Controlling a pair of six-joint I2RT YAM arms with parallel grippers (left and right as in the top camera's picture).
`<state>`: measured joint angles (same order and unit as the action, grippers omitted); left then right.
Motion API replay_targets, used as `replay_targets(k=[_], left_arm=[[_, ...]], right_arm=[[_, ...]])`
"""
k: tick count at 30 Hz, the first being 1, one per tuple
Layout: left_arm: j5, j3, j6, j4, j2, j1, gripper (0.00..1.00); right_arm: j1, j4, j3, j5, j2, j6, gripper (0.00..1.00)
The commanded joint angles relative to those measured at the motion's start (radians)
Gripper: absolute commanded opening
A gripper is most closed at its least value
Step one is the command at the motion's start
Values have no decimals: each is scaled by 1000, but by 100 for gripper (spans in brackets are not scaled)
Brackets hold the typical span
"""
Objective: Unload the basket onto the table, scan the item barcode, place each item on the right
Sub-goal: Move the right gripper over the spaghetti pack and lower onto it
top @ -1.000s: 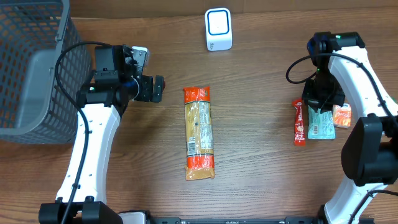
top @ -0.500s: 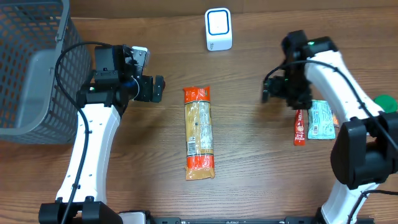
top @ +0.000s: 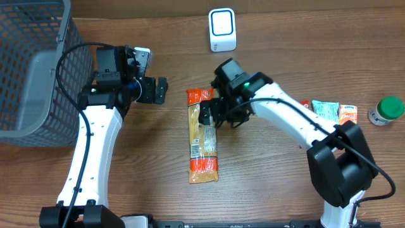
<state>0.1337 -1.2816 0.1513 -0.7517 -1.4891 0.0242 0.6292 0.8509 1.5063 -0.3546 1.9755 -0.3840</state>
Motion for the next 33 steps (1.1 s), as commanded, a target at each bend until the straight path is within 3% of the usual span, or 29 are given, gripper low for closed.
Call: replay_targets(k=[1,33], left_arm=[[-7,-1,-10,0,-9,2,100],[-7,-1,-10,0,-9,2,100]], right_arm=[[53,-31,-16,139,6,-147,100],[87,-42,-16,197,18,-174,100]])
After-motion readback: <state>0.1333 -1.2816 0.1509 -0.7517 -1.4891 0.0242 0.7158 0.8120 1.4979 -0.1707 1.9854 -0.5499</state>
